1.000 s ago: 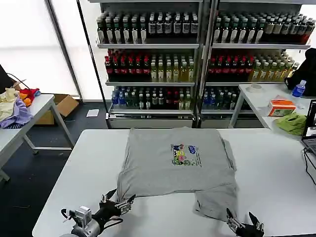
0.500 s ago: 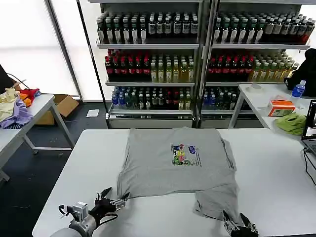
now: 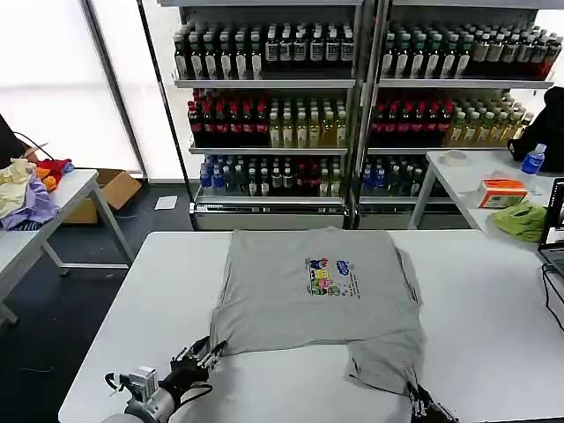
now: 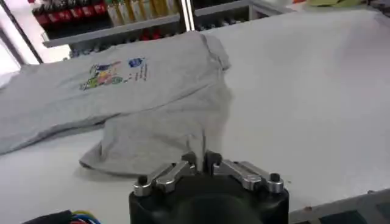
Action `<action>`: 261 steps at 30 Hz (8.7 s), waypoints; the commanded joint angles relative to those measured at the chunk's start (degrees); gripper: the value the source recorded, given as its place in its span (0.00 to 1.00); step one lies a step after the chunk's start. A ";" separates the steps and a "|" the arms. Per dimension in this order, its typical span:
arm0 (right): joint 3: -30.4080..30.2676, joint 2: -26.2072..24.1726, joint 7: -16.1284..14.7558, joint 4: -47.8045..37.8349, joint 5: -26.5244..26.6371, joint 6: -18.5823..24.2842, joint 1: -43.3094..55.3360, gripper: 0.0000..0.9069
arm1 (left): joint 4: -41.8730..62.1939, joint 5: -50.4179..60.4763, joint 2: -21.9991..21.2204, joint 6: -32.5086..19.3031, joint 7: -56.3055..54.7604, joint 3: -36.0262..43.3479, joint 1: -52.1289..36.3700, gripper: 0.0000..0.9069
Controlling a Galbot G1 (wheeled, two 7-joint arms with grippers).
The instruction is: Fold and organize the clothes.
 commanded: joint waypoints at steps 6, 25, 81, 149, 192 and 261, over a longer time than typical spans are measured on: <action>-0.19 -0.12 -0.78 -0.57 0.95 1.72 -0.38 0.00 | 0.84 3.21 -1.50 -0.97 0.12 1.60 0.74 0.00; 2.46 -1.39 -8.13 6.79 3.50 9.49 -8.52 0.00 | -7.07 3.93 -2.53 -1.77 0.01 -3.11 4.56 0.00; -5.12 -9.20 -3.12 -21.48 1.15 7.41 39.96 0.00 | 14.07 -0.70 -8.73 4.42 6.19 -0.38 -26.62 0.01; -7.88 -4.61 6.11 -14.38 -2.43 -3.75 26.97 0.00 | 10.68 3.58 -9.47 1.45 5.64 -2.33 -12.55 0.01; -1.99 -5.73 1.43 8.86 -6.87 -4.63 -4.31 1.00 | -18.72 6.38 -10.36 6.99 8.73 -26.85 27.74 1.00; -23.55 -2.37 -15.51 -58.23 -4.93 -12.27 73.49 0.00 | 28.81 6.97 2.65 4.35 20.86 1.59 -30.43 0.24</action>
